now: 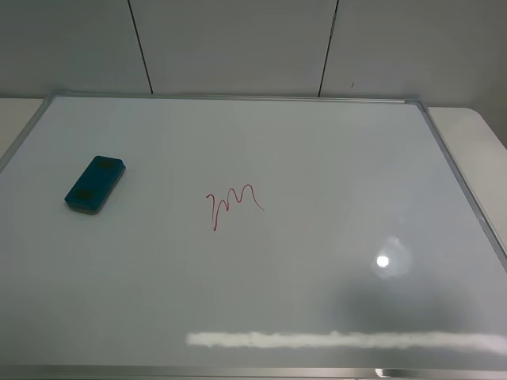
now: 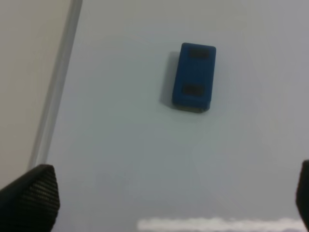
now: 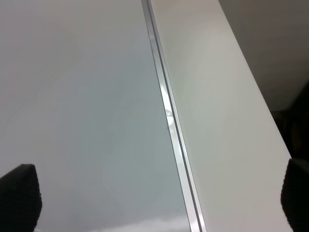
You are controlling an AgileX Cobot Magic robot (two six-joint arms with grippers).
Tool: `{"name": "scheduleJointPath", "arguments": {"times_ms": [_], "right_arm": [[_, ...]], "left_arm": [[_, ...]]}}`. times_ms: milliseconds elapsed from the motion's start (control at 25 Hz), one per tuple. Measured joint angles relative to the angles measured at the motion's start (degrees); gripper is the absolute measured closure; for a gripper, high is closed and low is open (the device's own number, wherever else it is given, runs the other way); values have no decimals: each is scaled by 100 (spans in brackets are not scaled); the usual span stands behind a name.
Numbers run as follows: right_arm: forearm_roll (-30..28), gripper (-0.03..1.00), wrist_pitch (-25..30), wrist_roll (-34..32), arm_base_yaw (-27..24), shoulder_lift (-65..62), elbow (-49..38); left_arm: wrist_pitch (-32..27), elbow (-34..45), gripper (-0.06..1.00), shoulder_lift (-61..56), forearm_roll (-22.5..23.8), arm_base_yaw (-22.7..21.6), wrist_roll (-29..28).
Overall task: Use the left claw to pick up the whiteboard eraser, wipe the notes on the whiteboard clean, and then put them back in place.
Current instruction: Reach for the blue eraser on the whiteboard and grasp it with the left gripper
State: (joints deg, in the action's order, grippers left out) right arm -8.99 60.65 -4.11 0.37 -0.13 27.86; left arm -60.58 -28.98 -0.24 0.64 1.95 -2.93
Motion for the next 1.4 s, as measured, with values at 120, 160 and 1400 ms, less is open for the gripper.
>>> {"name": "scheduleJointPath", "arguments": {"times_ms": [120, 160, 1400], "right_arm": [[0, -2, 0, 0, 0, 0, 0], [0, -2, 0, 0, 0, 0, 0], [0, -2, 0, 0, 0, 0, 0]], "left_arm": [[0, 0, -5, 0, 0, 0, 0], [0, 0, -5, 0, 0, 0, 0], [759, -426, -5, 1513, 68, 0, 7]]}}
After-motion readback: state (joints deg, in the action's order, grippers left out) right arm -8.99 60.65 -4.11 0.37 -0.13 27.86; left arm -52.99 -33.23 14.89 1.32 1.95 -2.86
